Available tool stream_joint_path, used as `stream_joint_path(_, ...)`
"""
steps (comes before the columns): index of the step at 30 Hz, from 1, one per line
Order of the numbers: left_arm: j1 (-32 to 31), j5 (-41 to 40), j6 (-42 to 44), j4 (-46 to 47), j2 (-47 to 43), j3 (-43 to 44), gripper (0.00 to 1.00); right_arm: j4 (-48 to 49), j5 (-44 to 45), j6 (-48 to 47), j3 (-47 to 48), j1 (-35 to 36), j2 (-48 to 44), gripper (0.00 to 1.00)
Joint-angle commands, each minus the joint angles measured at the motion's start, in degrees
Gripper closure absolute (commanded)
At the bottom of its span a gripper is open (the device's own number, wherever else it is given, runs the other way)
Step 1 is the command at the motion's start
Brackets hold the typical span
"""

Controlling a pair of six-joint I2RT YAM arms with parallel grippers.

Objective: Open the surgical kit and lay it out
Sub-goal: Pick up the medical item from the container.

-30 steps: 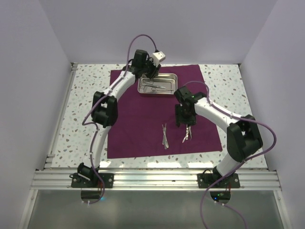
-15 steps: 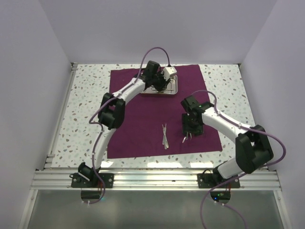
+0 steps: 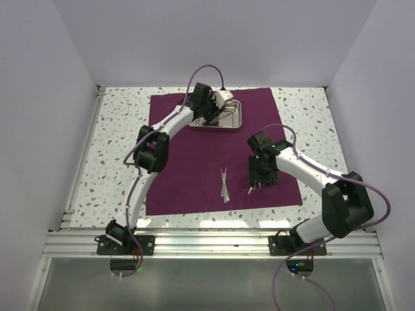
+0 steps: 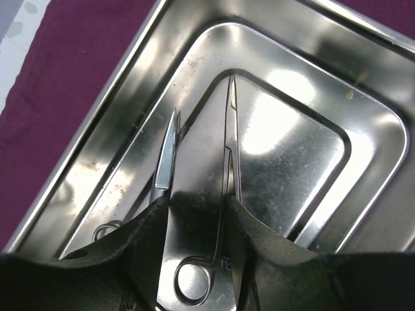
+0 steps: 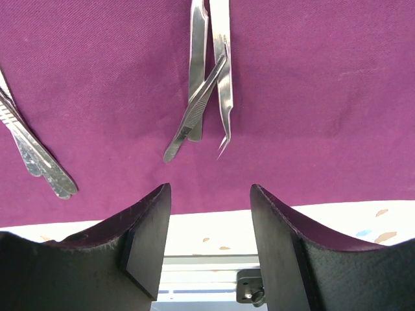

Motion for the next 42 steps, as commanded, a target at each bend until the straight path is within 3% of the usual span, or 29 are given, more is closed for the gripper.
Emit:
stream_joint_path(1,0.7,-1.8,0.4,-4.3,4.4,2.2,0.54,-0.1,0.7,0.5,0.7,-0.4,-0.8,0.44)
stream_joint_path(11,2.9,-7.2,-10.4,-9.0,8.7,7.9,0.44,0.2,-0.4,1.5,3.6,-0.4,2.3,0.44)
stream_joint_path(14,3.8,-10.3,-15.0,-10.4,9.0,8.1,0.33,0.6,-0.9,1.8,4.8,-0.3,3.4,0.44)
stream_joint_path(17,5.8,-9.9,-20.1,-15.1,10.4,9.6,0.38,1.1,-1.3,2.1,5.5,-0.4,4.5,0.44)
stream_joint_path(18,6.1,-9.4,-20.6,-15.9,9.9,9.0,0.44,1.4,-1.4,2.1,5.9,-0.4,4.7,0.44)
stream_joint_path(23,4.1,-9.7,-18.8,-18.2,8.6,3.4,0.56,2.5,-2.5,2.3,7.2,-0.4,7.2,0.45)
stream_joint_path(29,1.9,-11.1,-19.3,-16.5,5.1,-4.4,0.97,3.4,-3.3,2.3,9.8,-0.4,9.3,0.45)
stream_joint_path(42,-0.6,-17.5,-31.4,-14.0,1.3,0.6,1.00,5.8,-5.2,2.4,10.6,-0.4,10.3,0.46)
